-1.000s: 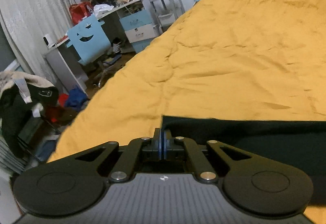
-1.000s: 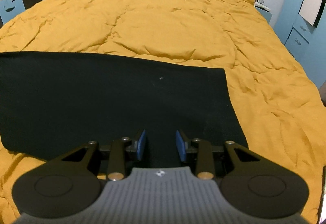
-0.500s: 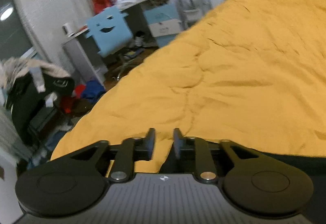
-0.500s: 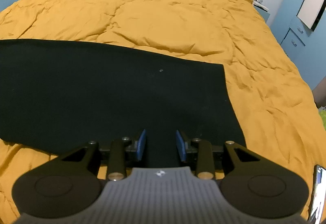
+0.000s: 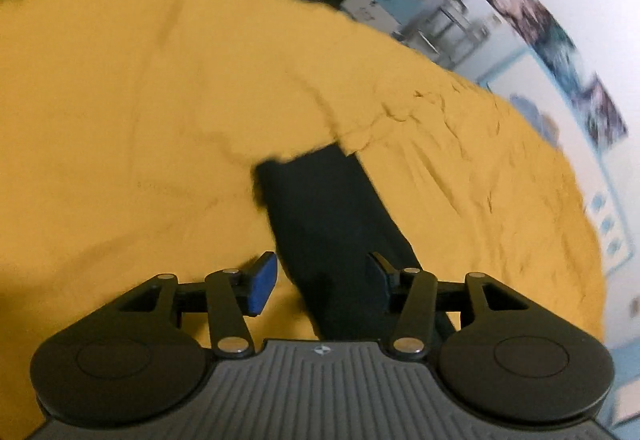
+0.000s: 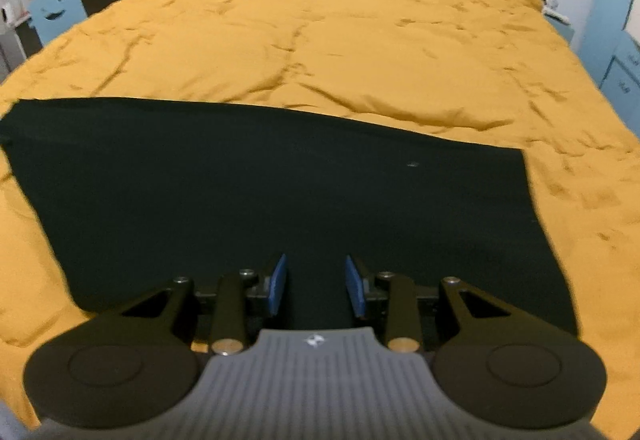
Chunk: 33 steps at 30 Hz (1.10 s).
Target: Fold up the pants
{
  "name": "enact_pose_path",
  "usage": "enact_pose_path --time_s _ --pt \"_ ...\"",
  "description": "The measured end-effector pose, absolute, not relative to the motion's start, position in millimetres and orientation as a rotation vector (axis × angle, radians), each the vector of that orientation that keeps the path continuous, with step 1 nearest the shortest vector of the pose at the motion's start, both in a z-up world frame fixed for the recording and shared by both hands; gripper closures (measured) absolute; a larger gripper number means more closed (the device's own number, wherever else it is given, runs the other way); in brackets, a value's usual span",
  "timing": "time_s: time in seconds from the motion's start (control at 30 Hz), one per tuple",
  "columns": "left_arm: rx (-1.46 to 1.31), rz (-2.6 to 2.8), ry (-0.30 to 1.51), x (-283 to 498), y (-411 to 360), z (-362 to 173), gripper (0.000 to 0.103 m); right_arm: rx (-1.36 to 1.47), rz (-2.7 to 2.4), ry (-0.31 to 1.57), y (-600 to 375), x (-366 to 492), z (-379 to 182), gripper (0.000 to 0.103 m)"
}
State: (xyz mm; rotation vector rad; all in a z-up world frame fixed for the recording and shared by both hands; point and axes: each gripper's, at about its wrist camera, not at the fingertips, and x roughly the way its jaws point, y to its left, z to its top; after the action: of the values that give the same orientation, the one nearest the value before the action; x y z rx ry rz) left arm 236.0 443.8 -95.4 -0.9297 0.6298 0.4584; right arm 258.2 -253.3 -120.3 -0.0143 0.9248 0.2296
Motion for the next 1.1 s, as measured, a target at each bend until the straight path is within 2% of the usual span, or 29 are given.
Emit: enact_pose_path --time_s 0.07,0.17,0.27,0.33,0.4,0.47,0.6,0.73,0.9,1.1 --pt "-0.982 0.471 0.595 233 445 -106 0.044 0.004 0.273 0.932 -241 255 -116 0.084" --pt "-1.012 0.49 0.542 233 445 -114 0.044 0.044 0.362 0.942 -219 246 -109 0.087" --pt "-1.019 0.512 0.519 236 444 -116 0.05 0.044 0.443 0.95 -191 239 -110 0.087" --pt "-1.011 0.526 0.517 239 441 -117 0.063 -0.009 0.482 0.943 -171 233 -114 0.087" --pt "-1.001 0.555 0.534 244 439 -115 0.089 -0.067 0.49 0.949 -157 230 -122 0.088" --pt "-1.002 0.561 0.519 245 438 -111 0.095 -0.137 0.481 0.976 -145 229 -137 0.091" --pt "-0.934 0.52 0.452 246 417 -83 0.097 -0.083 0.487 0.984 -153 231 -138 0.092" --pt "-0.758 0.437 0.399 244 366 -31 0.097 -0.01 0.457 0.947 -175 232 -125 0.091" --pt "-0.51 0.317 0.371 244 271 33 0.097 0.069 0.426 0.915 -207 228 -116 0.09" --pt "-0.272 0.149 0.378 255 141 77 0.097 0.143 0.399 0.88 -240 218 -107 0.09"
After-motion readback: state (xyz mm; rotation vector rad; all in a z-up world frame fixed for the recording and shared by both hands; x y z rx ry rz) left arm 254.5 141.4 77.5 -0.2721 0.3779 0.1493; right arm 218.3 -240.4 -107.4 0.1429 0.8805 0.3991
